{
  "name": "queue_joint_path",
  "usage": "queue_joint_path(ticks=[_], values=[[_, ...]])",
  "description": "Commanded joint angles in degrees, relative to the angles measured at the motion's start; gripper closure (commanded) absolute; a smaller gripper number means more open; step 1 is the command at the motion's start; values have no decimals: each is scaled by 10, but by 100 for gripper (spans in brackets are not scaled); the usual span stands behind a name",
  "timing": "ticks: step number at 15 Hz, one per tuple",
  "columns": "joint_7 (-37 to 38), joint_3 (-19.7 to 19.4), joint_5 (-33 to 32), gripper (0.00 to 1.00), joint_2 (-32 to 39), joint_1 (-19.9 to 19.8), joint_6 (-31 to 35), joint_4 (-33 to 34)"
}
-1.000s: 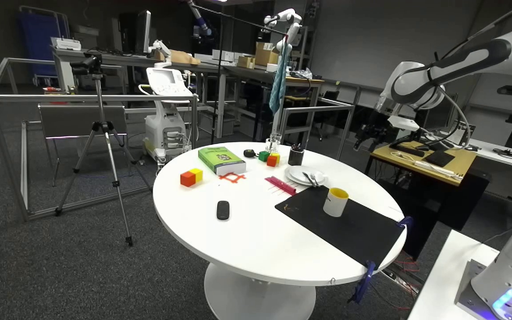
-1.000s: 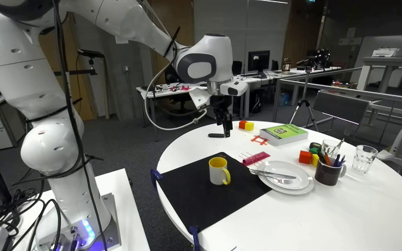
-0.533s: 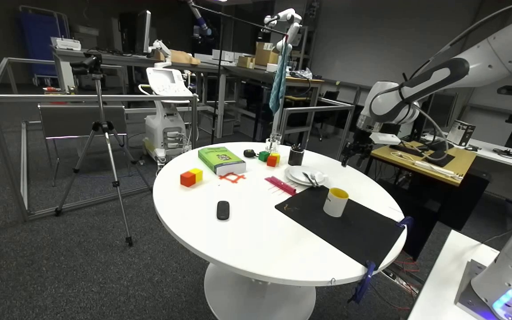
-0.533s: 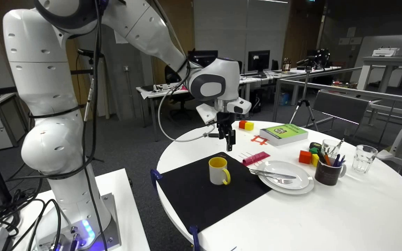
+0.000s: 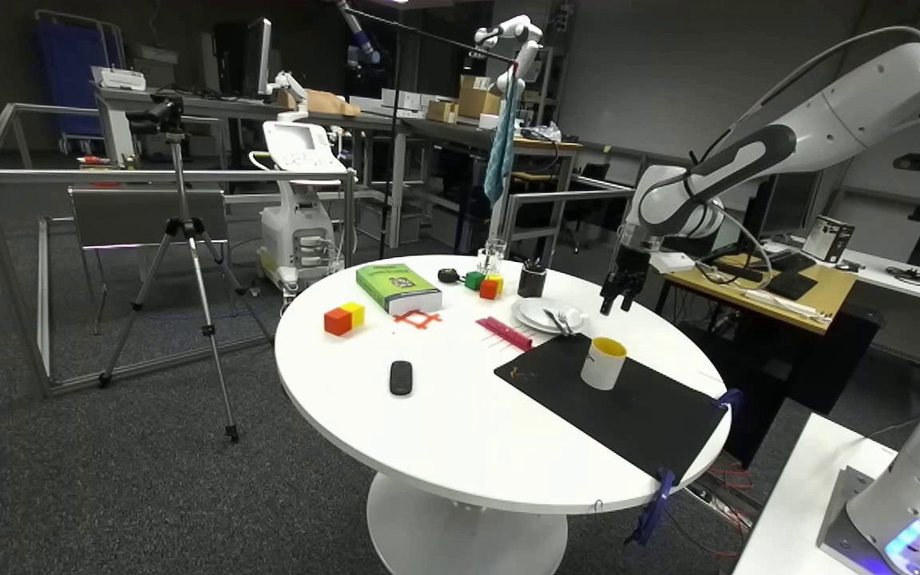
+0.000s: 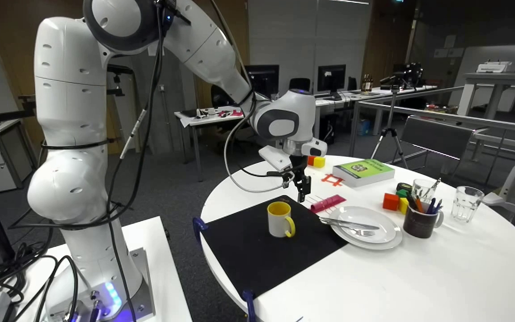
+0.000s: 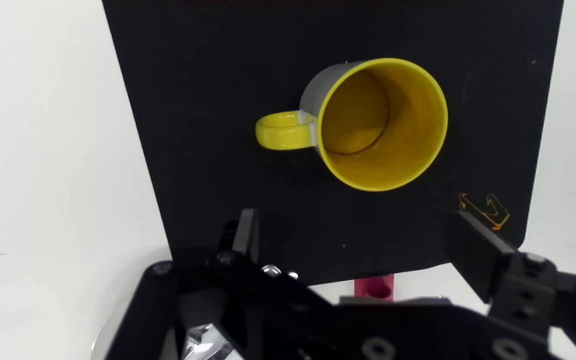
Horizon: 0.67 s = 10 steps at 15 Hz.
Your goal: Slide the white mug backward
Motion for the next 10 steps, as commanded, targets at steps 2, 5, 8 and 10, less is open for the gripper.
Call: queue_joint_path(ticks=[2, 5, 8, 10], values=[[-34, 10, -2, 0, 33, -10, 13, 28], [-34, 13, 0, 0, 49, -11, 21, 39], [-36, 16, -2, 0, 64, -12, 37, 47], [-34, 18, -4, 0, 73, -12, 48, 51]])
